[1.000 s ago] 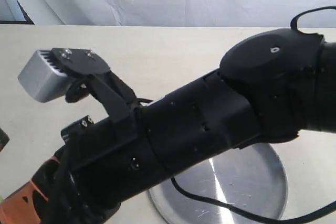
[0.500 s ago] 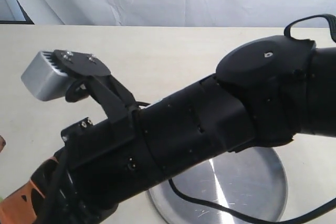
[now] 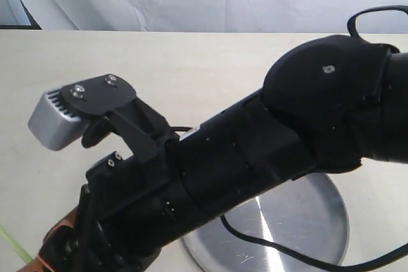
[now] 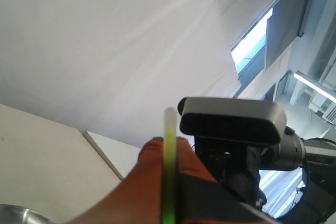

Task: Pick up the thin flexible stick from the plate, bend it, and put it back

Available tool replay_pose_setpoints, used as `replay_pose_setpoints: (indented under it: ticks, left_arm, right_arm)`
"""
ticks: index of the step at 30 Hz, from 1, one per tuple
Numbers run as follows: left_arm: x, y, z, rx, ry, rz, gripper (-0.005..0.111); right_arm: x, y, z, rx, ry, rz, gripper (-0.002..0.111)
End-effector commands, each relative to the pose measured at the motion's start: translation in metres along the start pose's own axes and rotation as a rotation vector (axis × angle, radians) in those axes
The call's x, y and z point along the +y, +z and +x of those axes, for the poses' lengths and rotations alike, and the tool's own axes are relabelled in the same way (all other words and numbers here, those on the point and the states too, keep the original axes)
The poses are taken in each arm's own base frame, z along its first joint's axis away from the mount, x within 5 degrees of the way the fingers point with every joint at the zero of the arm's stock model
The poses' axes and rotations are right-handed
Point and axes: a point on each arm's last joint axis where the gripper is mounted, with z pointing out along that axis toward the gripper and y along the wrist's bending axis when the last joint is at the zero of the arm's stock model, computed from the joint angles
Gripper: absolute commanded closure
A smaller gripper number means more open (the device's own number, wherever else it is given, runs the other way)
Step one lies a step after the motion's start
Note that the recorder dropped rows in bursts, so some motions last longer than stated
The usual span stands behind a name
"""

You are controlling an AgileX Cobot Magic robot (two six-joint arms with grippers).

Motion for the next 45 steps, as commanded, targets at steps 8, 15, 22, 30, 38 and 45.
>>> replay_pose_setpoints:
  ticks: [8,15,22,30,38,45]
  left_arm:
    - [-0.003,-0.001,-0.006,-0.072,-0.098,0.046,0.106]
    - [-0.006,-0.001,-0.007,-0.079,-0.12,0.084,0.106]
    - [-0.003,-0.001,-0.005,-0.055,-0.076,0.045,0.106]
    - [0.003,0.0,0.001,0.002,0.02,-0.022,0.088]
    - [0.003,0.0,0.003,0.025,-0.018,-0.029,0.093]
    - [0.004,0.0,0.005,0.055,0.073,-0.037,0.106]
  right_arm:
    - [-0.012,0.011,0.007,0.066,0.027,0.033,0.098]
    - [-0.029,0.025,0.013,0.076,0.08,0.084,0.108]
    - [-0.026,0.027,0.017,0.113,0.092,0.026,0.108]
    - [-0.004,0.009,0.003,0.024,0.068,-0.026,0.108]
    - [0.013,0.001,-0.01,-0.032,0.066,-0.117,0.109]
    - [0.026,-0.004,-0.017,-0.019,0.044,-0.226,0.109]
